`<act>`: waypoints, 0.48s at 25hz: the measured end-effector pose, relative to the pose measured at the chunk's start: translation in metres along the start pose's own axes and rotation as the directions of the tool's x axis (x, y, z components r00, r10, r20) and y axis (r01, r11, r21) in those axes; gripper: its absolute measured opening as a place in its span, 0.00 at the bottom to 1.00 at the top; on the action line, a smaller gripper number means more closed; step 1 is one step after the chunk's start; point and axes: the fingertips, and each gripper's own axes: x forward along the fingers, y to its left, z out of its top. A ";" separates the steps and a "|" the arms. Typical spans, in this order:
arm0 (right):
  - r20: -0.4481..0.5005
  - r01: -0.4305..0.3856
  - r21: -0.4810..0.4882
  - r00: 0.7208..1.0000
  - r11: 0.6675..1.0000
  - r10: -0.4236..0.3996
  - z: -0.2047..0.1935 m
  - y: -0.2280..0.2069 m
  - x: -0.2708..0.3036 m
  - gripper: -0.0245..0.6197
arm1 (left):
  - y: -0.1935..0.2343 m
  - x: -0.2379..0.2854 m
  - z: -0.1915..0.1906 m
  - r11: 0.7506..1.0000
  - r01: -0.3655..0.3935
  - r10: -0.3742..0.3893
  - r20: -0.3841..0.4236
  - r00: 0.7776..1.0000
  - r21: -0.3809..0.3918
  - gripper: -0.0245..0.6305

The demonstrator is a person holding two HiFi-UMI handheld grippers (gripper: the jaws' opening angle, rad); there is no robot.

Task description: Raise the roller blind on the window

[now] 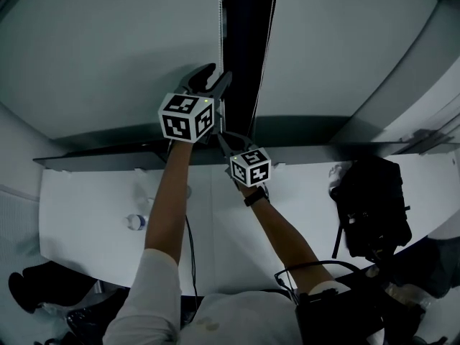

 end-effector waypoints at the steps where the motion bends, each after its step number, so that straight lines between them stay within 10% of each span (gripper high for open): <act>1: -0.005 -0.002 -0.001 1.000 1.000 0.002 -0.002 0.001 0.001 0.04 | 0.002 0.002 0.002 1.000 -0.005 0.005 0.000 1.000 0.004 0.26; 12: -0.095 0.004 0.003 0.995 1.000 -0.003 -0.052 0.001 -0.003 0.05 | 0.003 0.008 0.012 1.000 -0.019 0.019 -0.002 1.000 0.001 0.25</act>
